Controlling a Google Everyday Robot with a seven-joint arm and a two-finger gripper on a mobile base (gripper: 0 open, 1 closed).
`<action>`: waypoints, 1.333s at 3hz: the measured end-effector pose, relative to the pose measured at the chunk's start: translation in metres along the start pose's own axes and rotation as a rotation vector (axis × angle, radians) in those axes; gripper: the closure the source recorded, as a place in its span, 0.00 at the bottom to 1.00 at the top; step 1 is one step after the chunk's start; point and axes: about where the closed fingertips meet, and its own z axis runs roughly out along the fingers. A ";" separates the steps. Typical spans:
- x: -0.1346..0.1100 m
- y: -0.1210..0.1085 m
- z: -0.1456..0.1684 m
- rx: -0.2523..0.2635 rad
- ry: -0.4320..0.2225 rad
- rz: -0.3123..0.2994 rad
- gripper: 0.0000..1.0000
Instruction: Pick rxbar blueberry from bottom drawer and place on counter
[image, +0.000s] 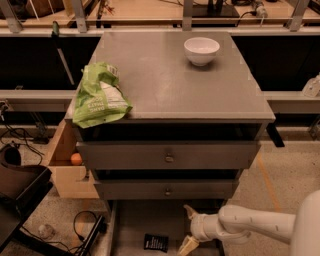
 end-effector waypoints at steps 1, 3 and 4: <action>0.004 0.006 0.057 -0.066 -0.058 -0.001 0.00; 0.003 0.010 0.112 -0.139 -0.137 -0.009 0.04; 0.010 0.017 0.126 -0.157 -0.169 0.004 0.16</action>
Offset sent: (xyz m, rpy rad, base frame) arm 0.0188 0.0822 -0.0972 0.1694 0.0671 0.1253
